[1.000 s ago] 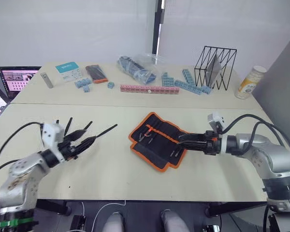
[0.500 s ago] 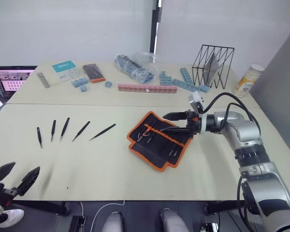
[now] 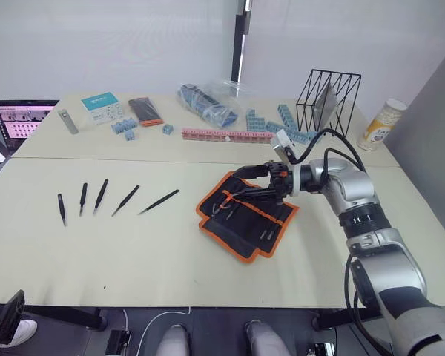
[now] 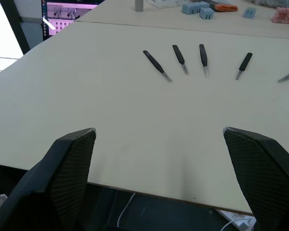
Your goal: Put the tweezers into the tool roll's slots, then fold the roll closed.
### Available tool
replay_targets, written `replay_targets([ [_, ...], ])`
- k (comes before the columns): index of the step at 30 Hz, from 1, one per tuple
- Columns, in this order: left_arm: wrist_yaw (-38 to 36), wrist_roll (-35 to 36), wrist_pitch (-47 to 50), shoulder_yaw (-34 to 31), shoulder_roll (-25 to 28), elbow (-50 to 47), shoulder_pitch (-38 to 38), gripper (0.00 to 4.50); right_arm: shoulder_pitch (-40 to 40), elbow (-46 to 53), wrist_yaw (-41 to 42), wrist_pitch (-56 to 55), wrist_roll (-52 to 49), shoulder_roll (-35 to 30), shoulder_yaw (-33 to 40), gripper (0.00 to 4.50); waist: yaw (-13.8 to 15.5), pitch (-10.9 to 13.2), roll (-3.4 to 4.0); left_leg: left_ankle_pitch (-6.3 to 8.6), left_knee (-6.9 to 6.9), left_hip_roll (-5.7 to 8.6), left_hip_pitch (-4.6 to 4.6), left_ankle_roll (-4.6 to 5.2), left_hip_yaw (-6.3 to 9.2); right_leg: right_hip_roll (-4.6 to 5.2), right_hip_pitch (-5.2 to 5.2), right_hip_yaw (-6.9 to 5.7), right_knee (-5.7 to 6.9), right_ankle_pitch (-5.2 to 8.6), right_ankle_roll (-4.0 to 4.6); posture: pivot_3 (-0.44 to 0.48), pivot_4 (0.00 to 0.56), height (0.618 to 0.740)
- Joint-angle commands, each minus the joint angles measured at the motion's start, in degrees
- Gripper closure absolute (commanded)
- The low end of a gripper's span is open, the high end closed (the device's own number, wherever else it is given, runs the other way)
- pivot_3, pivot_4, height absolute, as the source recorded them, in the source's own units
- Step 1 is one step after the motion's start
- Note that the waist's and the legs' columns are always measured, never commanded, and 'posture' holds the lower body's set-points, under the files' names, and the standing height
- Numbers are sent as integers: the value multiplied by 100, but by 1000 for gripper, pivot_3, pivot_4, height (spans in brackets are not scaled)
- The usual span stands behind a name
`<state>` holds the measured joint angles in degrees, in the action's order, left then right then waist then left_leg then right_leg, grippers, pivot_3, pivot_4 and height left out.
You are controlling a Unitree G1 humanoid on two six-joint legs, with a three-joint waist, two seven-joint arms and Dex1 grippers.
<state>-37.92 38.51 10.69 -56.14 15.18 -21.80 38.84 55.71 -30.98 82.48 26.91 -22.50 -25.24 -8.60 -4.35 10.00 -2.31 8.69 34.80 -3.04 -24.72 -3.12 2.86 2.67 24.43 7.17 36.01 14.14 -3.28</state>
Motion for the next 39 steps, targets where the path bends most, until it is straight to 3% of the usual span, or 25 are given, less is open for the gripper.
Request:
replay_targets([
  [1,381,61,46,65,306,-105,-266,0,-31,350,-49,9,-20,-5,101,18,9,0,0,0,0,0,0,0,0,0,0,0,0,0,0,0,150,740],
  [7,1667,-258,890,635,1071,542,-1751,0,-441,1228,-456,400,-196,-62,245,18,36,0,2,-5,4,2,2,7,5,-5,-5,-1,19,-2,-2,0,150,740],
  [14,2502,-913,1432,1483,1735,1997,-3575,0,-881,2167,-902,852,-379,-287,420,18,33,-2,-3,-28,-2,3,5,42,13,-11,-3,-6,45,-36,-49,0,150,740],
  [18,3061,-1536,1572,2101,1850,2841,-4509,0,-1119,2593,-1148,1178,-558,-391,541,18,37,-2,-4,-29,-1,5,7,43,16,-12,1,-7,67,-31,-50,0,150,740],
  [23,3341,-1905,1574,2516,1771,3387,-5148,0,-1334,3004,-1367,1439,-716,-457,598,18,28,-2,-5,-29,2,5,8,44,20,-15,-1,-7,73,-31,-51,0,150,740],
  [24,3341,-1901,1577,2522,1753,3432,-5214,533,-1348,3053,-1395,1490,-752,-473,609,0,31,-2,-5,-29,2,5,8,44,21,-15,-1,-8,74,-31,-51,0,150,740],
  [27,3441,-1975,1692,2589,1763,3631,-5410,1410,-1370,3161,-1441,1622,-835,-523,615,0,32,-2,-5,-30,3,5,10,44,24,-15,-2,-8,78,-31,-51,0,150,740],
  [35,3424,-1899,1872,2610,1582,3852,-5595,1410,-1252,3083,-1622,1463,-841,-402,569,0,43,-3,-4,-30,4,8,23,44,24,-14,-12,-8,82,-31,-52,0,150,740],
  [39,3314,-1777,2090,2624,1524,3749,-5645,2506,-1239,3132,-1665,1405,-831,-376,549,0,71,-3,-4,-31,5,9,30,43,24,-13,-21,-7,81,-31,-53,0,150,740],
])
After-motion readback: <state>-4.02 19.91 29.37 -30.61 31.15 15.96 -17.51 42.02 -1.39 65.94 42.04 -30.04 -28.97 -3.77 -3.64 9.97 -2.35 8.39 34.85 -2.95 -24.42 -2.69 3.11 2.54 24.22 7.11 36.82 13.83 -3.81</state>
